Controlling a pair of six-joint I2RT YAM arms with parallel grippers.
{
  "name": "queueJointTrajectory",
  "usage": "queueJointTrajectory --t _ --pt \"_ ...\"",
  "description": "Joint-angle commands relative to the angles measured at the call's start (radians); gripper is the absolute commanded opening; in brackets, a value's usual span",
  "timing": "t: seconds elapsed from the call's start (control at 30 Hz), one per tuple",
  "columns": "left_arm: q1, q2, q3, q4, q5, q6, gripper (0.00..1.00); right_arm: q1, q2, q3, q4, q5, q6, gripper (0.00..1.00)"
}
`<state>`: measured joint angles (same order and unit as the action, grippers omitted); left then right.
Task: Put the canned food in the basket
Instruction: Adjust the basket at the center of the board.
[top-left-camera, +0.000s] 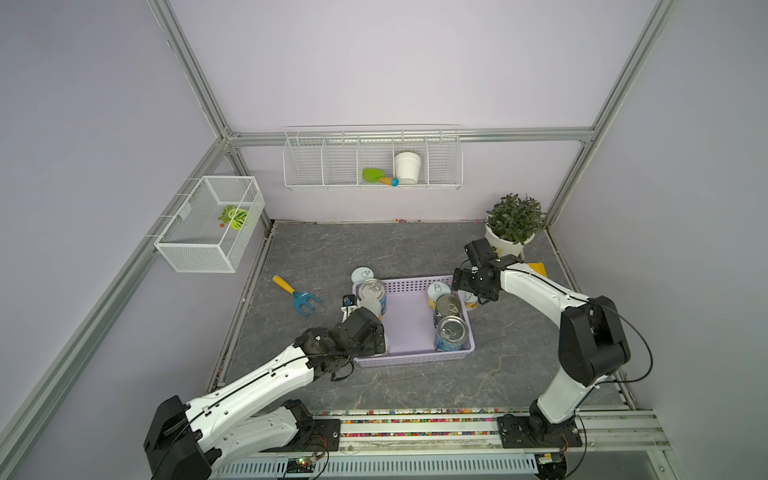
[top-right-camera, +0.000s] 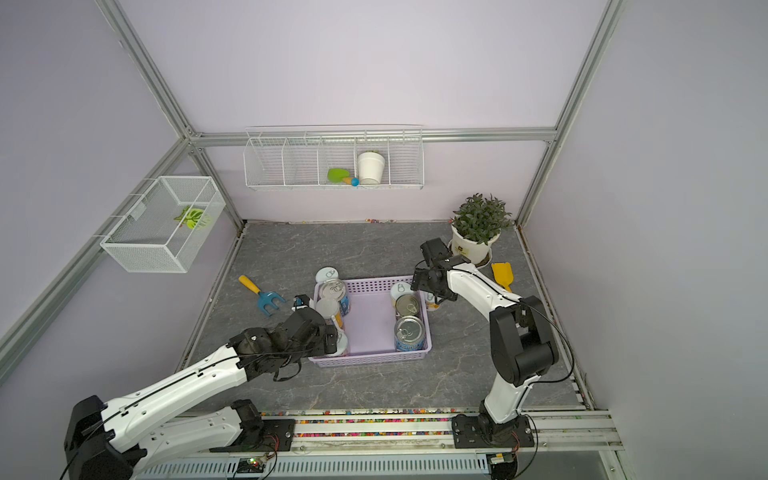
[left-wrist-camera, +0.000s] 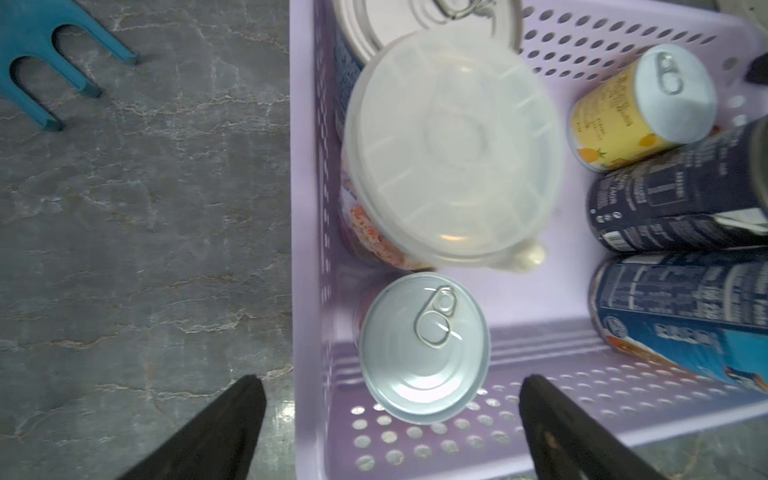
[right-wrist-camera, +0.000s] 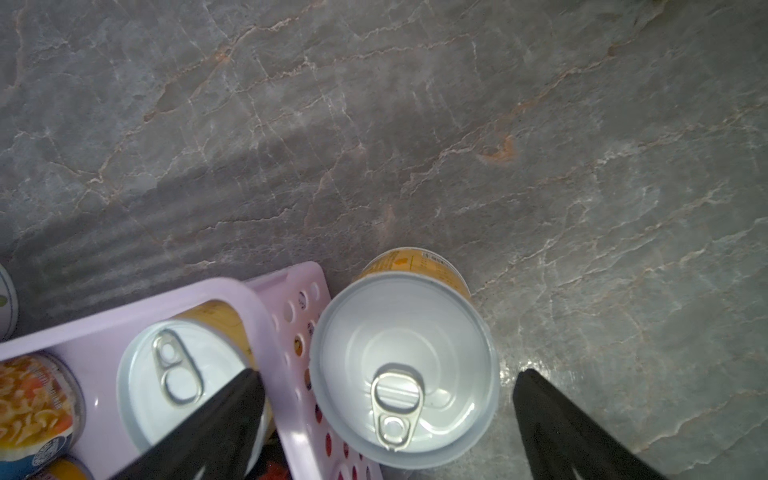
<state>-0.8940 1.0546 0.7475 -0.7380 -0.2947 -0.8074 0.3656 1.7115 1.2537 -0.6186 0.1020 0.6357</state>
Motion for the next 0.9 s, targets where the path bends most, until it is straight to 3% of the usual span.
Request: queueJointTrajectory --t 0.0,0.1,0.23,0.4,0.57,0.8,0.87 --pt "0.035 0.045 -0.031 0.025 -0.015 -0.018 0.99 -0.011 -0.108 -0.035 0.014 0.034 -0.015 0.98" --pt "0.05 0.091 -0.046 0.037 -0.024 -0.024 0.93 -0.017 -0.144 -0.055 0.024 0.036 -0.009 0.98" --pt "0.06 0.132 -0.062 0.032 -0.043 -0.051 0.74 -0.019 -0.151 -0.056 0.017 0.049 -0.005 0.98" --pt "0.095 0.144 -0.1 0.002 -0.058 -0.101 0.72 -0.032 -0.156 -0.064 0.012 0.051 0.007 0.98" --pt "0.109 0.052 -0.122 -0.03 -0.101 -0.138 0.71 -0.037 -0.165 -0.071 0.014 0.05 0.008 0.98" --pt "0.195 0.027 -0.15 -0.026 -0.058 -0.136 0.43 -0.04 -0.171 -0.079 0.015 0.052 0.011 0.98" --pt "0.21 0.039 -0.149 -0.03 -0.057 -0.139 0.41 -0.042 -0.172 -0.079 0.013 0.053 0.012 0.98"
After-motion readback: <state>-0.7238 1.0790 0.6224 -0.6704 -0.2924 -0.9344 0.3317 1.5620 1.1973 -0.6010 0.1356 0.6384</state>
